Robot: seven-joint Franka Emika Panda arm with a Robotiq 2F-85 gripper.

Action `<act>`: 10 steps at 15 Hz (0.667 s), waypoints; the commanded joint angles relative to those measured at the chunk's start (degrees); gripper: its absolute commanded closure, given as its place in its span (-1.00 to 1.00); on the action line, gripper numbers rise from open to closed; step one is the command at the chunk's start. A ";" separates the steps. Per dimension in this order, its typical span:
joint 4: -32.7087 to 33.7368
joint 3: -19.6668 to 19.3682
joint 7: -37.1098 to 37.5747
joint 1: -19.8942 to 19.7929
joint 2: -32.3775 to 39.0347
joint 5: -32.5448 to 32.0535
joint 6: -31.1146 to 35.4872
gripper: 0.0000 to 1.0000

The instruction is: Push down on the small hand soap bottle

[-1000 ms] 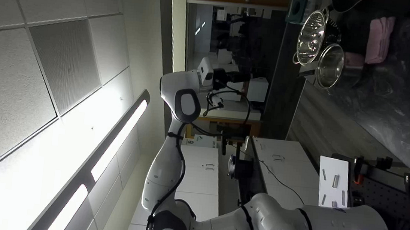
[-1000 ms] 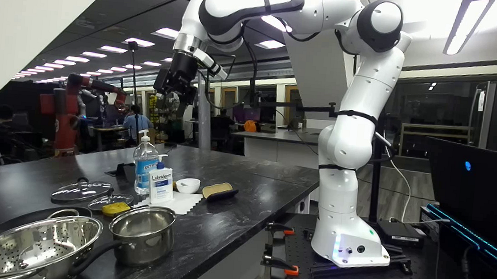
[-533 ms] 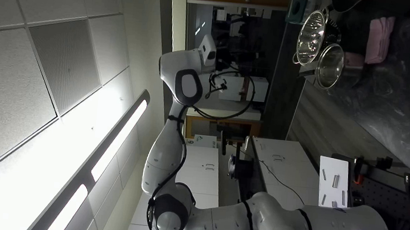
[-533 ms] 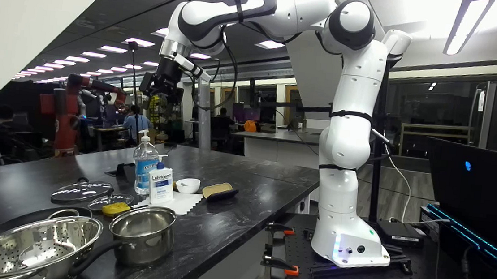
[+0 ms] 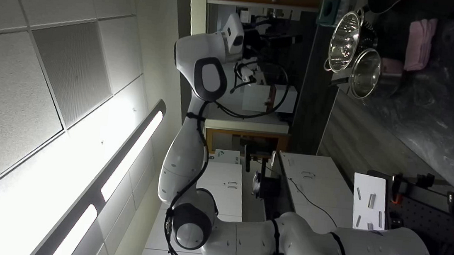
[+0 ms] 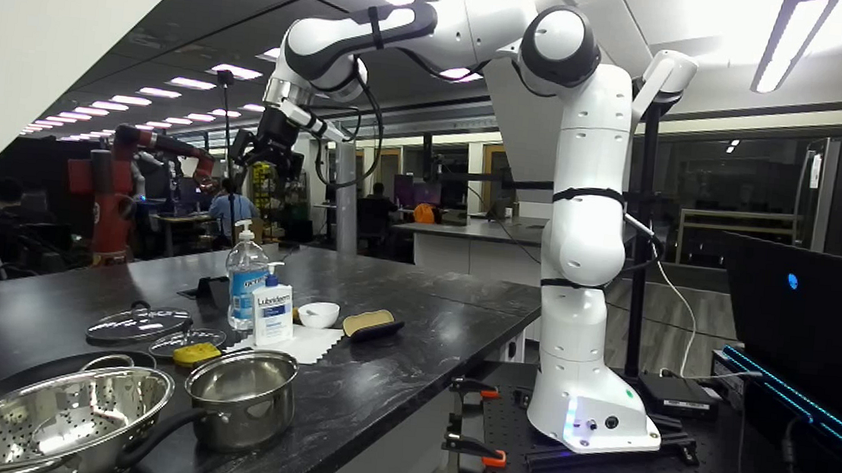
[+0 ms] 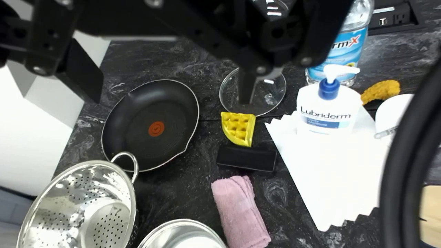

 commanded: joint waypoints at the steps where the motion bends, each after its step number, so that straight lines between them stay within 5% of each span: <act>1: 4.55 -1.08 2.42 -0.82 3.16 -0.10 -1.34 -1.00; 4: 6.86 -2.14 2.92 -1.58 5.00 0.06 -1.51 -1.00; 5: 7.60 -2.41 2.75 -1.80 5.58 0.15 -1.62 -0.50; 7: 8.73 -2.84 2.69 -2.14 6.49 0.17 -1.75 -0.35; 10: 10.40 -3.38 2.59 -2.55 7.92 0.38 -2.02 0.15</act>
